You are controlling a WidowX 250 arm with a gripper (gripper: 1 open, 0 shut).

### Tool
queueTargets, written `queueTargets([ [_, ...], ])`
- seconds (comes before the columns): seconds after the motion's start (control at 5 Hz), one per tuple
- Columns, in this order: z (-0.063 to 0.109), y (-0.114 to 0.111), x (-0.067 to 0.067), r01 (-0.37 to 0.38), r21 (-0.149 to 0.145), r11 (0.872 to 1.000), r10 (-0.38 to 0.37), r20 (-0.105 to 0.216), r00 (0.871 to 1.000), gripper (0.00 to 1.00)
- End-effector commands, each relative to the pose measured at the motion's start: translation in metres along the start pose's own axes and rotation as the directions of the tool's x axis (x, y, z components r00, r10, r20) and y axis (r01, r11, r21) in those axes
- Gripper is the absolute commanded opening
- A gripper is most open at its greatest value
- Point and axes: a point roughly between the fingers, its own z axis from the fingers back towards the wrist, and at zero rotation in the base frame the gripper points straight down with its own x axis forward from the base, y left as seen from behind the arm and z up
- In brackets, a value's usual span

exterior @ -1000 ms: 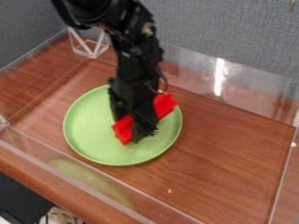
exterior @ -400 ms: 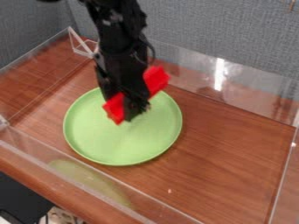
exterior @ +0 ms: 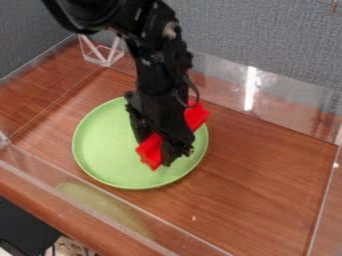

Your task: Put the carrot on the green plate

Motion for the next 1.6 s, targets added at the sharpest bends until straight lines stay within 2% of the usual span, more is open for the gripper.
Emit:
queueTargets([
  [0.0,0.016,0.015,0.014,-0.041,0.012,0.999,0.04,0.056,0.998,0.0],
  [0.2,0.018,0.038,0.012,-0.072,0.013,0.997,0.071,0.067,0.995,0.0],
  [0.6,0.012,0.054,0.008,-0.116,-0.005,0.993,0.116,0.064,0.991,0.0],
  [0.8,0.015,0.052,0.014,-0.048,-0.029,0.998,0.05,0.07,0.996,0.0],
  [1.0,0.019,0.049,0.019,0.023,-0.052,0.998,-0.019,0.077,0.997,0.0],
  [1.4,0.029,0.015,0.006,0.0,-0.062,0.998,0.003,0.062,0.998,0.0],
])
